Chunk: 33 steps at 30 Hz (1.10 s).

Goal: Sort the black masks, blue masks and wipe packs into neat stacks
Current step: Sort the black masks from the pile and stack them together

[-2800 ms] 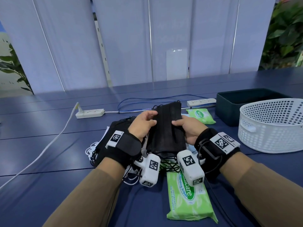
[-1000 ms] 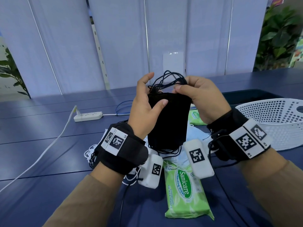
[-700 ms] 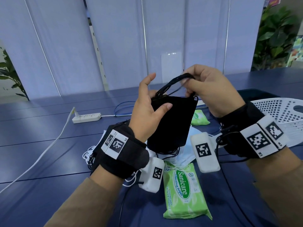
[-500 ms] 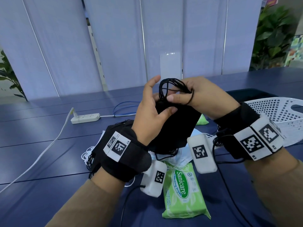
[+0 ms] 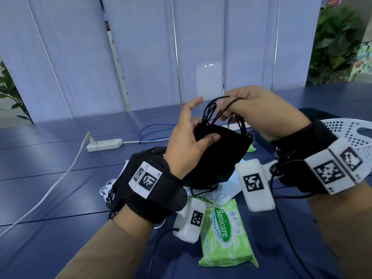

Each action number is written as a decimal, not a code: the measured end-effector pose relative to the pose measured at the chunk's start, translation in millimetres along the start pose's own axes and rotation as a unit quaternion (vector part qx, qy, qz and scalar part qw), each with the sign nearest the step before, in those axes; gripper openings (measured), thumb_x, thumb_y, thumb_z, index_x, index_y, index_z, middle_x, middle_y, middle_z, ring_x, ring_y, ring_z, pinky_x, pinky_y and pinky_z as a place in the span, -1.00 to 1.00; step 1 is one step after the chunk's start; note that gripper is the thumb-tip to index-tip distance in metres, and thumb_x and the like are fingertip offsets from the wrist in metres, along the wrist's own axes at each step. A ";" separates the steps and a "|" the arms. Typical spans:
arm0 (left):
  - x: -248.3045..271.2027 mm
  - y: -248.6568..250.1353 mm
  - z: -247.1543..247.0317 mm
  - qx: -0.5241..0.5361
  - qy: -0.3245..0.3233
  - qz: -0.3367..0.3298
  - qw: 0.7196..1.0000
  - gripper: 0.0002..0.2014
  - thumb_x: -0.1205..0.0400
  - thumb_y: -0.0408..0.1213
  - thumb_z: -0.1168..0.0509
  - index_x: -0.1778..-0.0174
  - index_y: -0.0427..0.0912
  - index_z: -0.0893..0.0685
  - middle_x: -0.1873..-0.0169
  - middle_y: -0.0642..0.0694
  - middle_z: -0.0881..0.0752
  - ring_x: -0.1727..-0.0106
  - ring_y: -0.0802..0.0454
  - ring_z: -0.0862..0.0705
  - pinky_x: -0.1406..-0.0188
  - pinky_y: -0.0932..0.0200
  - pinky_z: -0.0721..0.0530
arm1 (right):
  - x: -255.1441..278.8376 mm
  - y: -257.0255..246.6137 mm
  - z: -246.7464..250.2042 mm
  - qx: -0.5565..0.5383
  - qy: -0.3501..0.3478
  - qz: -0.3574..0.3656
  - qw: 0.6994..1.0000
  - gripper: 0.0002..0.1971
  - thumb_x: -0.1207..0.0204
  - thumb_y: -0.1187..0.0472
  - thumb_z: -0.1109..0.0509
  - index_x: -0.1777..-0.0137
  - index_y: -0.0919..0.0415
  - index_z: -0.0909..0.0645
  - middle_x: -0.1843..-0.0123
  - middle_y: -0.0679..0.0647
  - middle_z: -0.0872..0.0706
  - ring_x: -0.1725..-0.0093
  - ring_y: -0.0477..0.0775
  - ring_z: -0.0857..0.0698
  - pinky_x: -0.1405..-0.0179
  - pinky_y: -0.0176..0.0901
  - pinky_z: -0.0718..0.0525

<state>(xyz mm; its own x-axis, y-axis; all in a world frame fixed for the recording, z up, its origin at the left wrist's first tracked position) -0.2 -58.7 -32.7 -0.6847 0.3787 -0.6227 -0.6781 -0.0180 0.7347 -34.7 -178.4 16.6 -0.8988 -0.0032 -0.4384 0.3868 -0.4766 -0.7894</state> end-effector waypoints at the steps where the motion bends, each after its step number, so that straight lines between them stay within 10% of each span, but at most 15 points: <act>1: -0.8 -1.0 -0.7 -0.004 -0.004 0.001 1.000 -0.36 -0.43 -0.32 -0.38 -0.37 0.18 -0.31 0.25 0.02 -0.67 0.14 -0.07 -0.70 -0.14 -0.27 -0.63 | 0.3 0.1 1.8 -0.064 0.000 -0.014 0.998 -0.72 -0.59 0.21 -0.32 0.34 0.31 -0.59 0.34 0.16 -0.64 0.29 0.05 -0.61 0.05 0.00 -0.57; 7: -3.2 1.7 3.8 -0.006 -0.032 0.002 0.999 -0.77 -0.47 -0.31 -0.35 -0.02 -0.01 -0.68 0.16 0.11 -0.75 0.08 0.19 -0.70 -0.14 0.11 -0.64 | 1.5 -1.6 6.8 -0.265 -0.083 -0.019 0.961 -0.80 -0.42 0.23 -0.36 0.42 0.21 -0.59 0.63 -0.04 -0.35 0.54 0.02 -0.44 0.05 -0.02 -0.59; 12: -2.3 7.0 4.6 0.059 -0.078 -0.009 0.995 -0.87 -0.54 -0.37 -0.29 0.08 -0.08 -0.70 0.25 0.17 -0.75 0.15 0.23 -0.67 -0.02 0.33 -0.59 | -5.1 21.5 19.1 -0.311 -0.050 -0.061 0.947 -0.79 -0.52 0.48 -0.20 0.00 0.18 -0.52 0.59 -0.03 -0.43 0.57 -0.06 -0.47 0.11 -0.05 -0.65; 18: -7.8 0.2 17.8 0.128 0.032 0.000 0.991 -0.85 -0.59 -0.32 -0.22 0.01 -0.11 -0.67 0.19 0.14 -0.78 0.05 0.19 -0.70 -0.10 0.27 -0.62 | -15.7 30.9 1.9 -0.468 -0.041 -0.028 0.882 -0.64 -0.30 0.20 -0.39 -0.11 0.04 -0.47 0.30 0.00 -0.69 0.17 0.03 -0.73 -0.02 -0.03 -0.60; 23: -12.2 -13.5 39.9 0.234 0.138 0.055 0.961 -0.83 -0.72 -0.42 -0.13 -0.10 -0.26 -0.62 -0.04 -0.21 -0.74 -0.11 -0.07 -0.70 -0.27 -0.05 -0.63 | -15.8 45.3 -44.8 -0.393 -0.097 -0.061 0.913 -0.23 -0.22 0.10 -0.63 -0.43 -0.03 -0.37 -0.09 0.03 -0.75 -0.09 0.05 -0.70 -0.05 -0.12 -0.68; 29: -11.9 -27.4 69.0 0.236 0.230 0.106 0.938 -0.83 -0.72 -0.38 -0.16 0.03 -0.21 -0.67 0.09 -0.14 -0.76 0.01 -0.04 -0.72 -0.24 -0.15 -0.65 | -10.9 75.2 -81.0 -0.280 -0.116 -0.137 0.943 -0.74 -0.60 0.26 -0.29 -0.25 0.29 -0.59 -0.14 0.18 -0.73 -0.04 0.08 -0.71 -0.20 -0.10 -0.66; 33: -10.8 -48.6 69.2 0.247 0.237 0.180 0.922 -0.68 -0.74 -0.24 -0.14 -0.28 -0.40 -0.54 -0.17 -0.32 -0.69 -0.16 -0.16 -0.70 -0.16 -0.10 -0.69 | -14.8 79.9 -81.3 -0.215 -0.044 -0.117 0.969 -0.72 -0.68 0.16 -0.20 -0.23 0.34 -0.55 -0.22 0.25 -0.70 -0.19 0.19 -0.67 -0.39 0.20 -0.53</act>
<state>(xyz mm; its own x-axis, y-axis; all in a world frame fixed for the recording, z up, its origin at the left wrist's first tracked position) 58.7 2.1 -43.1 -0.9609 -0.0190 -0.2762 -0.2599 0.4051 0.8765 26.2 -144.9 -74.9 -0.9789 -0.0232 -0.2030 0.2041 -0.0623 -0.9770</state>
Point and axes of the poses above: each hand's wrist, its own x-axis away from the middle knuckle, its own z-axis out of the back of the hand, y = z × x, the point moved 7 cm from there along -x, towards the middle knuckle
